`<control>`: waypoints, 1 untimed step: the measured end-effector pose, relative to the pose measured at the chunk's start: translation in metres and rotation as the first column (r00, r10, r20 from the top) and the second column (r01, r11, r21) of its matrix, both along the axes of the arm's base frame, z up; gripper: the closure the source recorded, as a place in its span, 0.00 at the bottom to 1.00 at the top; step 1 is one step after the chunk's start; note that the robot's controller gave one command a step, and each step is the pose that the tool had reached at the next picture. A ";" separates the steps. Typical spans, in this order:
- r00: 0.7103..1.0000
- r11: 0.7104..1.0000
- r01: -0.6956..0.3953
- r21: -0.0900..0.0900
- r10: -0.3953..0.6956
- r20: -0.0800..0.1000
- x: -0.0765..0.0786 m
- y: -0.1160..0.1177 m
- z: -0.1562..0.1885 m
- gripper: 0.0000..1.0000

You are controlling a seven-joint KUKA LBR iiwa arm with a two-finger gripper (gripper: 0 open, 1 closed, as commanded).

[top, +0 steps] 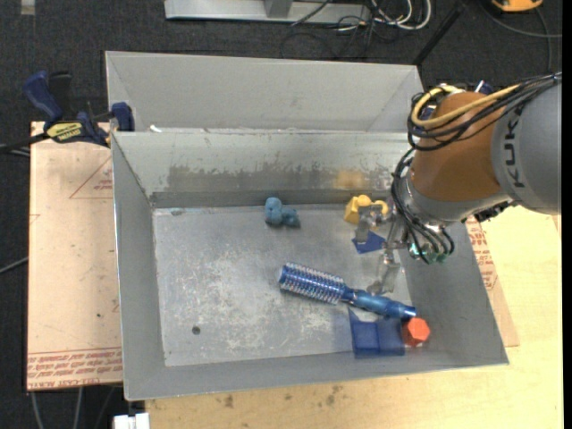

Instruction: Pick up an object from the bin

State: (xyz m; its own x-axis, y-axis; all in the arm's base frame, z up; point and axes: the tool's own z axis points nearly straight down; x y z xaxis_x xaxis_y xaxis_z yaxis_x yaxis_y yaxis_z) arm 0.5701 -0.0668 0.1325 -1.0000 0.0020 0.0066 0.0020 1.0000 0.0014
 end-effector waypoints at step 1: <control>0.999 0.999 0.034 0.003 -0.034 0.001 -0.019 0.059 -0.066 0.00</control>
Offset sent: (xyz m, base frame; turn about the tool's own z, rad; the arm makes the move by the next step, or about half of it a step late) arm -0.0173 0.0538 -0.0625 0.0399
